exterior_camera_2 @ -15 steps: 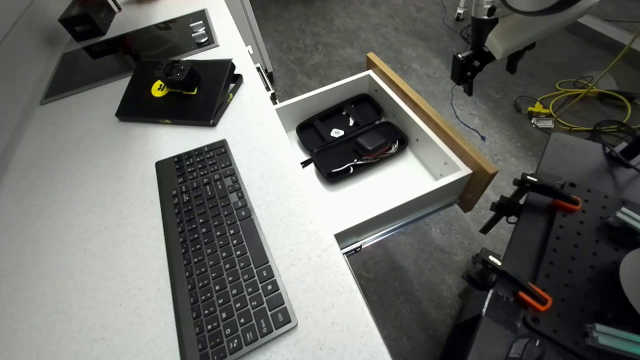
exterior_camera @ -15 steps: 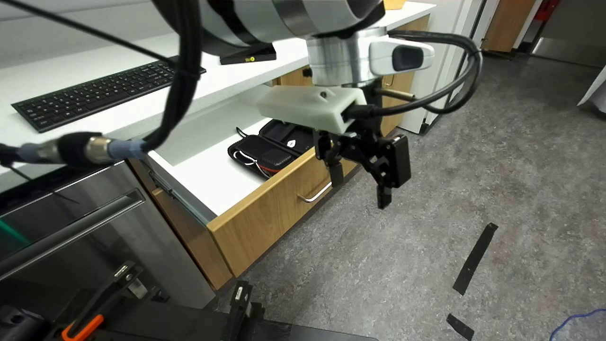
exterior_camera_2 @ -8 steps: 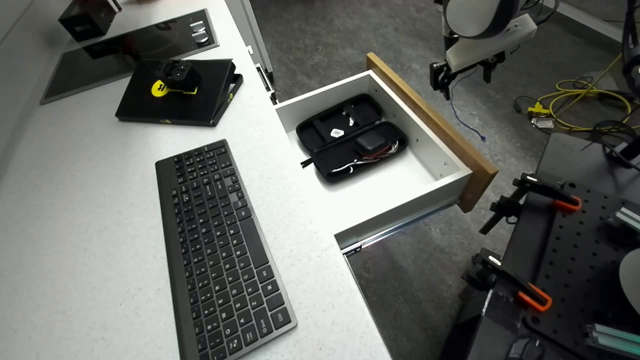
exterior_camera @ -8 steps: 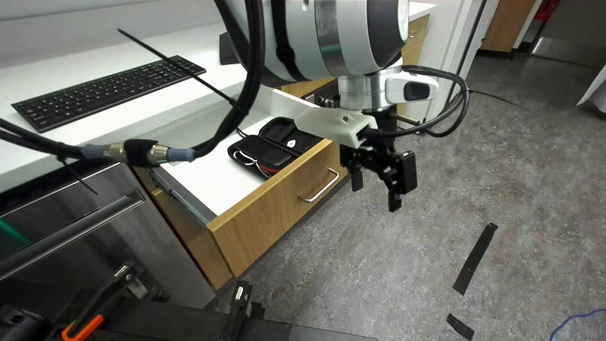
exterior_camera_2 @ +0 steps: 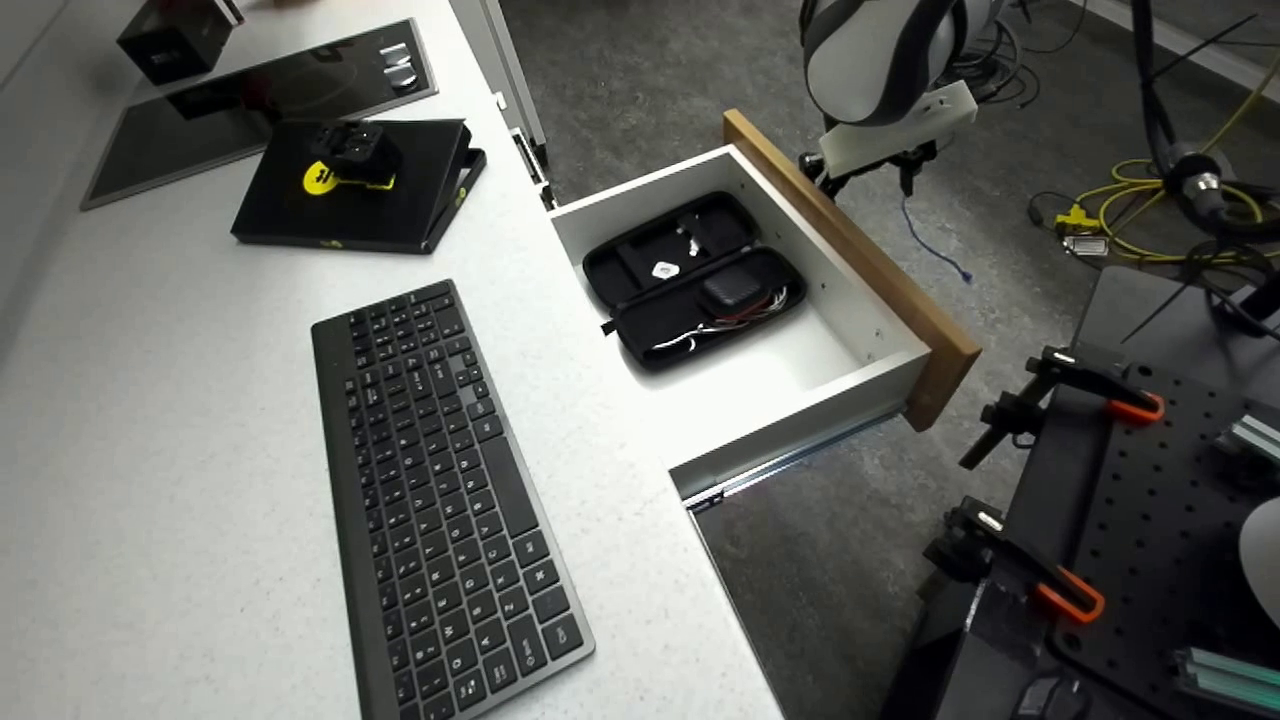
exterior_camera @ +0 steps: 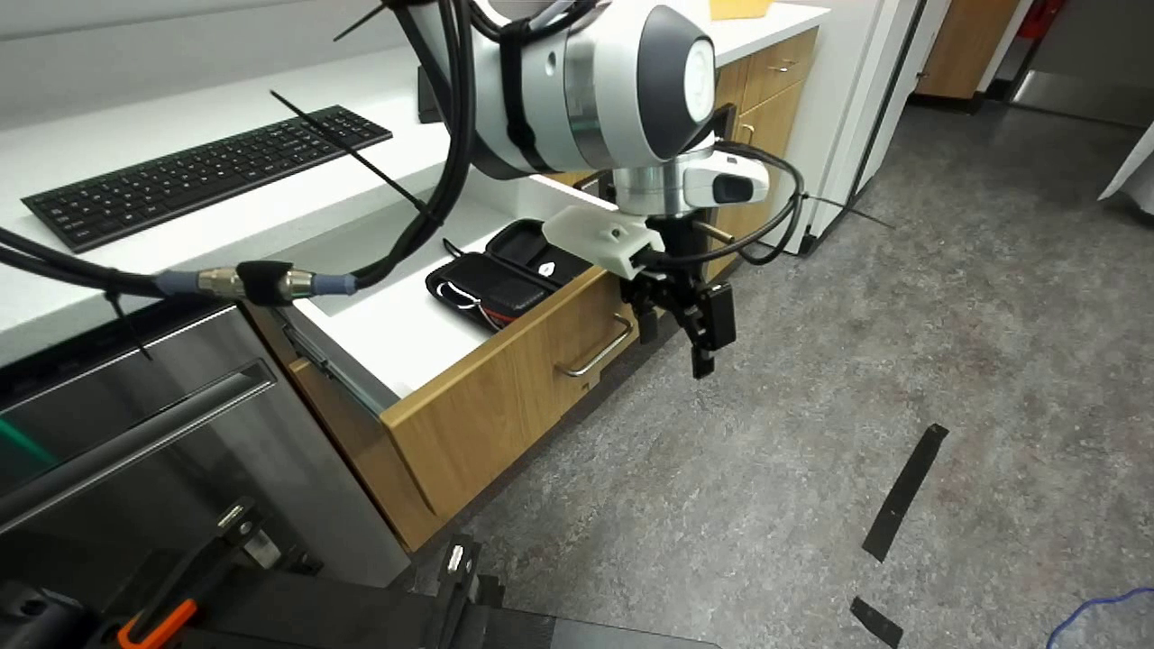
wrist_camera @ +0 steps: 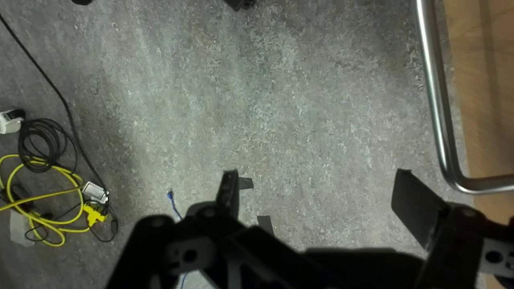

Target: Close the drawer

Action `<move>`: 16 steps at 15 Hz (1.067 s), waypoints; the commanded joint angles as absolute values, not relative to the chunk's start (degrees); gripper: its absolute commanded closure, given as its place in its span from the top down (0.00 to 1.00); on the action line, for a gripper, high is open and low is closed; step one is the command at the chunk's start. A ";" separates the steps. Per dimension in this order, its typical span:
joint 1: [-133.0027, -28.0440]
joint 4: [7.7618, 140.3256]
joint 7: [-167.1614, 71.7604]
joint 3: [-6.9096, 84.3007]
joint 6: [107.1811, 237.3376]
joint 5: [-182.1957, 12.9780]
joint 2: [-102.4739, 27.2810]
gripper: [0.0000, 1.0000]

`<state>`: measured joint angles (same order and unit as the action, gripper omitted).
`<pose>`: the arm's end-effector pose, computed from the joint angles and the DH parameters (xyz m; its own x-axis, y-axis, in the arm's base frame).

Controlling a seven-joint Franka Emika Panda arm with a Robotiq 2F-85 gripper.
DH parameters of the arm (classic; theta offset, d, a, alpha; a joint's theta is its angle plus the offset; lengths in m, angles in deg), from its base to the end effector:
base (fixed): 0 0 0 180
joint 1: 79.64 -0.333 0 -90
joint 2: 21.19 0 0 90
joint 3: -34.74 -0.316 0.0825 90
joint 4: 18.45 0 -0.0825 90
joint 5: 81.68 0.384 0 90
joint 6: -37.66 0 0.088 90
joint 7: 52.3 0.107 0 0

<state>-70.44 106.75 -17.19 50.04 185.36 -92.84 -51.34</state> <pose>0.4912 -0.2276 0.1419 0.6663 -0.7457 0.0036 -0.7211 -0.6431 0.2575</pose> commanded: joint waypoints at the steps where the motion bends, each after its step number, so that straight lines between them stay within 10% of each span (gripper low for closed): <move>1: -71.44 105.25 -23.02 45.52 185.29 -85.04 -52.34 1.00; 16: -84.89 85.50 -24.97 35.59 172.67 -76.93 -61.67 1.00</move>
<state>-83.06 89.83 -24.28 35.69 175.77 -78.94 -59.89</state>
